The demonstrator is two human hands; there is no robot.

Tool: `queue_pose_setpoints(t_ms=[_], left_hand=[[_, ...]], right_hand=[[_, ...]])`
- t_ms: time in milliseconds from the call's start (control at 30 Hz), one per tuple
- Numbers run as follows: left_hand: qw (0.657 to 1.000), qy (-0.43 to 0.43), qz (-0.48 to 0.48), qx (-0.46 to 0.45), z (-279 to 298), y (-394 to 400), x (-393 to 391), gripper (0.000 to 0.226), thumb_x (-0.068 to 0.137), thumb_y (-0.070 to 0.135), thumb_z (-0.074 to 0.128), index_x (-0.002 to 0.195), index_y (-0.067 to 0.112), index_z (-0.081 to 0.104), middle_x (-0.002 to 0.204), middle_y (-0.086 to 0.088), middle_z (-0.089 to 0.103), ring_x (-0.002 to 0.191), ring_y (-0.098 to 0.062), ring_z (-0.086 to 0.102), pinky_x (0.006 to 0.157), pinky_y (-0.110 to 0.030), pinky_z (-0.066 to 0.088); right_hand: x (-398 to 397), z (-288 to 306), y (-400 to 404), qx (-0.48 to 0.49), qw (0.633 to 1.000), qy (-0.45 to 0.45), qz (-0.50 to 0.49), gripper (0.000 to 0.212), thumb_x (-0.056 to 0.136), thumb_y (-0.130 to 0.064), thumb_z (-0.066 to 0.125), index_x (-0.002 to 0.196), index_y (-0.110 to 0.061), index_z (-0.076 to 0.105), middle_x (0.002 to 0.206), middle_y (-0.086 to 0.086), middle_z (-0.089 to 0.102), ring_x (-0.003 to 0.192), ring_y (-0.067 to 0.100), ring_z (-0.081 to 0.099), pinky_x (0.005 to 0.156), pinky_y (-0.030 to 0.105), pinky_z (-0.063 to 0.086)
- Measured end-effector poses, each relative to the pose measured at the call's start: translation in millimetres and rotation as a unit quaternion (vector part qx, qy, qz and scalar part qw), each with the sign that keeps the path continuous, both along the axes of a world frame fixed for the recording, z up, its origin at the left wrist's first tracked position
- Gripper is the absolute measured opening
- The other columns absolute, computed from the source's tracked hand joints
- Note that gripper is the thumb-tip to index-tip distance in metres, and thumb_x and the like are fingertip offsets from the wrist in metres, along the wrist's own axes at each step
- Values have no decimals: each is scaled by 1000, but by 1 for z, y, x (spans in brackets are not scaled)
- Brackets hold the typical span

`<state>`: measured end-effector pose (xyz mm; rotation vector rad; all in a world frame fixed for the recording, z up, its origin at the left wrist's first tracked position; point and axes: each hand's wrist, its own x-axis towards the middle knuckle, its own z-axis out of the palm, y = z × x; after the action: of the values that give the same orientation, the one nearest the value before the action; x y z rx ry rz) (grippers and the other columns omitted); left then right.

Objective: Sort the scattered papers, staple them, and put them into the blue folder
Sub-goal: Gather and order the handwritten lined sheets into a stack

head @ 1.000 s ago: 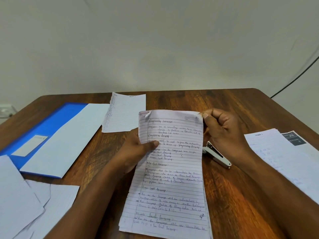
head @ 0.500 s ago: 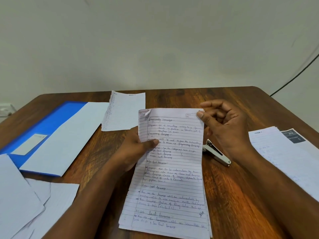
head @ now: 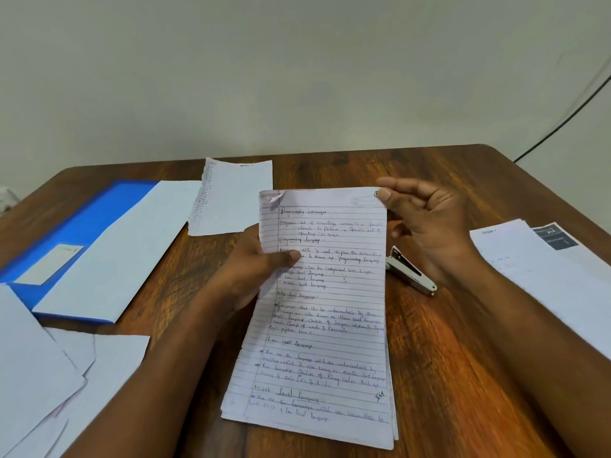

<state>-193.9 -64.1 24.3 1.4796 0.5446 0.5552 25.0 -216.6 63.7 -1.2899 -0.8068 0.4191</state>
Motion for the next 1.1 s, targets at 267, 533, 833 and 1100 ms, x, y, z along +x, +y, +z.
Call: queue_pose_setpoints(t_ms=[267, 533, 833, 1100], left_hand=[[999, 32, 8, 20, -1, 2, 1, 38, 92, -10, 67, 126, 7, 65, 118, -7, 79, 112, -25, 75, 93, -37, 63], [1000, 27, 9, 6, -1, 2, 0, 41, 92, -12, 66, 129, 4, 63, 121, -12, 77, 114, -30, 74, 97, -44, 61], [977, -88, 147, -130, 12, 12, -7, 45, 90, -15, 66, 119, 19, 67, 117, -4, 79, 111, -28, 76, 96, -51, 60], [927, -162, 293, -171, 8, 45, -25, 55, 84, -7, 72, 134, 15, 64, 127, -9, 74, 119, -33, 71, 97, -55, 59]], right_hand=[[5, 6, -1, -1, 994, 101, 35, 14, 86, -9, 79, 100, -8, 77, 99, 12, 80, 76, 17, 73, 52, 23, 47], [6, 2, 1, 2, 991, 132, 31, 18, 86, -10, 79, 104, -7, 77, 102, 14, 80, 80, 19, 73, 57, 25, 50], [-4, -3, -4, -135, 983, 5, 126, 30, 85, -19, 81, 114, -10, 76, 101, 8, 81, 93, 29, 78, 75, 40, 62], [-10, -4, -3, -150, 971, -35, 182, 23, 86, -5, 80, 108, -3, 77, 102, 8, 81, 96, 26, 78, 79, 38, 65]])
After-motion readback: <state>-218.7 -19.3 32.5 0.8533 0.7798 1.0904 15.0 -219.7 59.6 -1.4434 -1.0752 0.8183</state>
